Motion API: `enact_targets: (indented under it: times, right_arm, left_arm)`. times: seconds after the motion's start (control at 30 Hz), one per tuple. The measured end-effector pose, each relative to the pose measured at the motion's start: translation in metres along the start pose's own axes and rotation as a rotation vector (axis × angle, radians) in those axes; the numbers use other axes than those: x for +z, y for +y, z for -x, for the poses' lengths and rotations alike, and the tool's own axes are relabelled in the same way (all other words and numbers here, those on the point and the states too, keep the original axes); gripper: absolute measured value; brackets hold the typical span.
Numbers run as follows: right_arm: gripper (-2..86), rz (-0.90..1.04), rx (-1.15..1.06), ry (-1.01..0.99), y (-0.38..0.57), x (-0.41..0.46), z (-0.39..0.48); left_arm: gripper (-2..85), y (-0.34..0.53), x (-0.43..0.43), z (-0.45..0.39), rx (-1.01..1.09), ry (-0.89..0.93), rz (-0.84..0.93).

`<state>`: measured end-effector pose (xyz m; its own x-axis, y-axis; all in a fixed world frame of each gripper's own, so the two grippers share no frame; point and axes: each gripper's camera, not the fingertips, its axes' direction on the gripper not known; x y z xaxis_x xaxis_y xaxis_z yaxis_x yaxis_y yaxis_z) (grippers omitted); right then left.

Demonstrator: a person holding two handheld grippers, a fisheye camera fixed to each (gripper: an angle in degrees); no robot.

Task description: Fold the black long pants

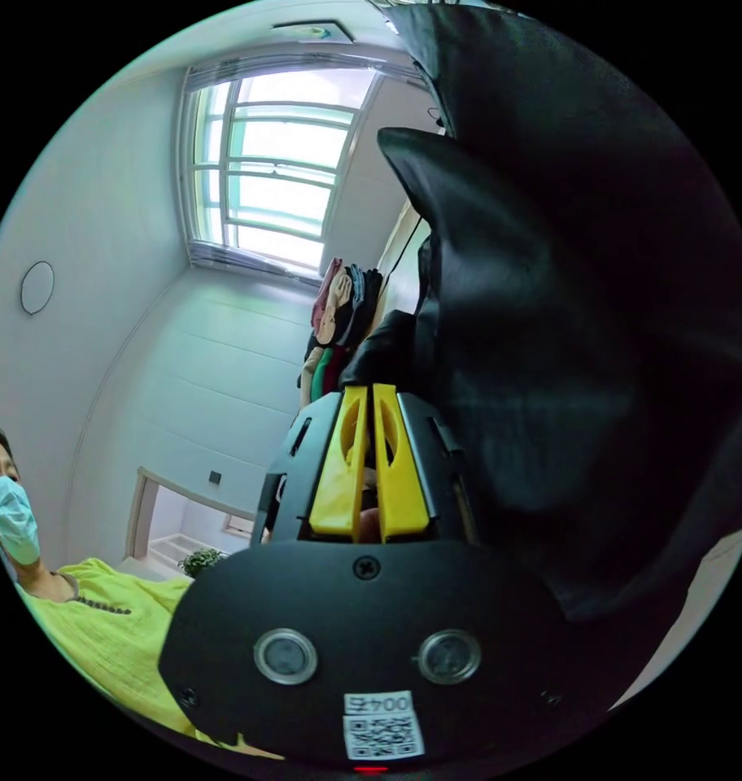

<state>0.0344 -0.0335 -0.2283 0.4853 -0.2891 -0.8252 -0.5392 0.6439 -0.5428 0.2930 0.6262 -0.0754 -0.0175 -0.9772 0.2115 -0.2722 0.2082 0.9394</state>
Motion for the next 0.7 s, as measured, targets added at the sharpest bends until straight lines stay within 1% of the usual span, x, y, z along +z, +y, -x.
enact_targets:
  times: [0.03, 0.1, 0.13, 0.17, 0.2, 0.23, 0.27, 0.3, 0.37, 0.4, 0.47, 0.5, 0.57, 0.6, 0.67, 0.7]
  right_arm:
    - [-0.2, 0.002, -0.002, -0.003, 0.0, 0.002, -0.001]
    - [-0.4, 0.002, -0.007, -0.01, 0.002, 0.008, -0.003]
    - [-0.4, 0.002, -0.01, -0.013, 0.003, 0.01, -0.003]
    - [-0.4, 0.002, -0.015, -0.02, 0.003, 0.014, -0.004]
    - [-0.4, 0.014, -0.019, -0.02, 0.004, 0.02, -0.004]
    - [-0.4, 0.02, -0.022, -0.016, 0.004, 0.023, -0.003]
    - [-0.4, 0.025, -0.033, -0.007, 0.005, 0.029, -0.002]
    - [-0.4, 0.02, -0.038, -0.014, 0.005, 0.033, -0.001]
    - [-0.4, 0.013, -0.025, -0.031, 0.005, 0.038, -0.004]
    - [-0.4, 0.01, -0.02, -0.04, 0.005, 0.042, -0.005]
    - [-0.4, 0.008, -0.015, -0.042, 0.005, 0.048, -0.005]
    - [-0.4, 0.011, -0.007, -0.033, 0.005, 0.054, -0.005]
    - [-0.3, 0.027, -0.007, -0.015, 0.005, 0.063, -0.002]
    - [-0.3, 0.051, -0.017, 0.009, 0.006, 0.071, 0.002]
    - [-0.4, 0.087, -0.036, 0.06, 0.007, 0.083, 0.009]
    - [-0.4, 0.117, -0.053, 0.086, 0.007, 0.092, 0.013]
  left_arm:
    - [15.2, -0.008, -0.003, 0.013, -0.064, 0.046, -0.055]
    - [13.2, -0.02, -0.002, 0.022, -0.088, 0.055, -0.105]
    - [9.8, -0.027, 0.001, 0.026, -0.103, 0.017, -0.109]
    - [4.6, -0.034, 0.005, 0.028, -0.109, -0.06, -0.089]
    - [4.1, -0.039, 0.007, 0.027, -0.095, -0.116, -0.066]
    - [3.2, -0.046, 0.012, 0.016, -0.038, -0.23, -0.031]
    - [2.8, -0.049, 0.017, -0.008, 0.085, -0.333, -0.026]
    - [2.6, -0.049, 0.02, -0.023, 0.154, -0.382, -0.022]
    - [2.2, -0.044, 0.039, -0.086, 0.388, -0.575, 0.021]
    - [2.2, -0.041, 0.045, -0.103, 0.449, -0.617, 0.024]
    - [2.3, -0.017, 0.08, -0.168, 0.71, -0.781, 0.029]
    - [2.5, -0.01, 0.091, -0.181, 0.759, -0.81, 0.028]
    - [4.0, 0.018, 0.137, -0.216, 0.927, -0.862, 0.036]
    - [4.6, 0.026, 0.15, -0.221, 0.965, -0.857, 0.047]
    - [9.9, 0.052, 0.207, -0.221, 1.098, -0.814, 0.133]
    - [11.4, 0.057, 0.224, -0.217, 1.119, -0.816, 0.166]
